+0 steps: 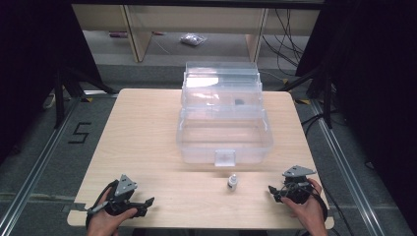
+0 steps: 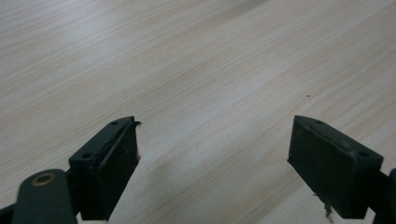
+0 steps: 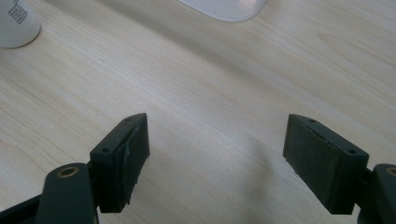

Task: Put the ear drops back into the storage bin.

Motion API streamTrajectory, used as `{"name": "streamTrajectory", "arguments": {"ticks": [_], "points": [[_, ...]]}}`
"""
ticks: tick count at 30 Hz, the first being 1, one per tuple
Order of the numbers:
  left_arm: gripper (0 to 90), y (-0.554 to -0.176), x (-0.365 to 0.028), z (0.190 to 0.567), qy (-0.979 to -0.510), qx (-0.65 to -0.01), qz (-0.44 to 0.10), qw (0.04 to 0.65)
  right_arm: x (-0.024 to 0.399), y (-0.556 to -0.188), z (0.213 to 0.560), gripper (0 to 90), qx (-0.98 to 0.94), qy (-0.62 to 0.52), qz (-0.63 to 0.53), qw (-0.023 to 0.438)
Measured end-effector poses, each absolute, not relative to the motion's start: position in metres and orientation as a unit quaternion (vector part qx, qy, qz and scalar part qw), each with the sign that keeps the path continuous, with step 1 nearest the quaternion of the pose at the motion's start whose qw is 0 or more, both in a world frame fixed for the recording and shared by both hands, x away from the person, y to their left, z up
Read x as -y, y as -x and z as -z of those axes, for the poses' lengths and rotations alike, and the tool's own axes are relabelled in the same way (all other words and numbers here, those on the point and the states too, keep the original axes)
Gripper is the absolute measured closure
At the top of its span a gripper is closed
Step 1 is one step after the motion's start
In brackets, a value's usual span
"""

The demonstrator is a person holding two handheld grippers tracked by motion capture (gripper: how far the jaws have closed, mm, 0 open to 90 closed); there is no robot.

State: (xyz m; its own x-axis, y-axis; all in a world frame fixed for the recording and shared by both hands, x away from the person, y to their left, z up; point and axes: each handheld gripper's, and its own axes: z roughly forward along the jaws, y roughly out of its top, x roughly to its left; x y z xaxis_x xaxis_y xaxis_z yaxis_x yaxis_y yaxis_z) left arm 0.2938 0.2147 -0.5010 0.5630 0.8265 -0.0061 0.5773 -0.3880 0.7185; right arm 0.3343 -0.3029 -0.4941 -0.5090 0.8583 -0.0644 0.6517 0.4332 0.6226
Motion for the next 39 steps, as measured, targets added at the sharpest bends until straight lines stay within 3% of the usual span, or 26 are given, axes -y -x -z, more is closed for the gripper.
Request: {"name": "streamTrajectory", "arguments": {"ticks": [20,26,39], "points": [[15.4,-0.294,-0.217,0.502,-0.818,-0.427,-0.171,0.347,0.284,-0.326,0.466,24.9,-0.859,-0.422,-0.259,0.133],[15.4,-0.295,-0.216,0.502,-0.813,-0.435,-0.175,0.344,0.273,-0.325,0.455,25.1,-0.878,-0.383,-0.252,0.138],[15.4,-0.294,-0.216,0.502,-0.816,-0.429,-0.169,0.349,0.219,-0.328,0.435,27.5,-0.922,-0.295,-0.218,0.124]]}}
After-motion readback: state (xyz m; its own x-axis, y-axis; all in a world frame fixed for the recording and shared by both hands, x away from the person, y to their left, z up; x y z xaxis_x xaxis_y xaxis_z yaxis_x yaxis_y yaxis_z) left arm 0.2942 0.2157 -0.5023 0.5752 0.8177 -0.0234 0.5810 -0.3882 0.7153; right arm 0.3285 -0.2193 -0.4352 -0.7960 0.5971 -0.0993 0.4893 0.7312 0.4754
